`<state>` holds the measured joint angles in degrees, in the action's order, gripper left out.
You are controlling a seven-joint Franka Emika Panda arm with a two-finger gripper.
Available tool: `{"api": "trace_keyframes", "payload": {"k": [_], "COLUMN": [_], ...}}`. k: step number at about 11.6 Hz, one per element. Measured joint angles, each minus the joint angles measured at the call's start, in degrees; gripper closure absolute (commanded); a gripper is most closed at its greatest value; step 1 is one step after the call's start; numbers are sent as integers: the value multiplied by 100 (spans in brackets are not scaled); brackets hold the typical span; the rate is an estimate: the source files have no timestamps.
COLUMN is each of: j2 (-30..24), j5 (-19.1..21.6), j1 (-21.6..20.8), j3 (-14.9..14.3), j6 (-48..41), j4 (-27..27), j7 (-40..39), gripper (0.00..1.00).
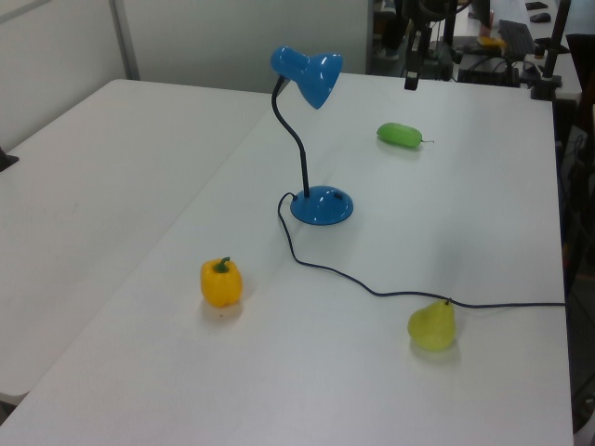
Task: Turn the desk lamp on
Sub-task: 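Move the gripper down toward the switch on the blue lamp base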
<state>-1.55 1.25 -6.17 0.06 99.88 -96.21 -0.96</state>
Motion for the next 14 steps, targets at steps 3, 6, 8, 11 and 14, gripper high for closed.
{"api": "trace_keyframes", "payload": {"k": [3, 6, 8, 11, 14], "j2": [0, 9, 26, 101, 197], "j5": [0, 0, -7, -85, -91], "j1": [10, 24, 24, 25, 26], "j3": [-2, -9, -9, -9, -9], "j6": [0, 12, 322, 1130, 1639], "j4": [-35, -299, -641, -1217, -1537], "j7": [0, -3, -5, -10, -21], "gripper": [100, 100, 100, 100, 100]}}
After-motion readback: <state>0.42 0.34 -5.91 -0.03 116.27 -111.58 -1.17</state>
